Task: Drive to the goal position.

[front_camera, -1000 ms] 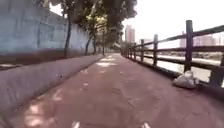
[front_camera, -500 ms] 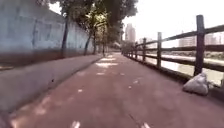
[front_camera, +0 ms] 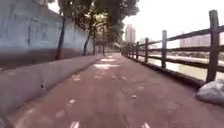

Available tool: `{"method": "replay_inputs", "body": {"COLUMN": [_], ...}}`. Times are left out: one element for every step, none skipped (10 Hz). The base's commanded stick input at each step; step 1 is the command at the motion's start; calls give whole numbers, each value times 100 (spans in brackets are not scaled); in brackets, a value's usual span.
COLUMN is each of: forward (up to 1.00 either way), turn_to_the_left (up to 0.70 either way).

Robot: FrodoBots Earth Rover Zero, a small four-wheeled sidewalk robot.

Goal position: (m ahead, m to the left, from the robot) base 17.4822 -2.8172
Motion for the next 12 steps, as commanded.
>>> {"method": "replay_inputs", "body": {"forward": [70, 70, 70, 70, 70, 70, 70, 70, 70, 70, 70, 70], "turn_to_the_left": [0, 0, 0, 0, 0, 0, 0, 0, 0, 0, 0, 0]}}
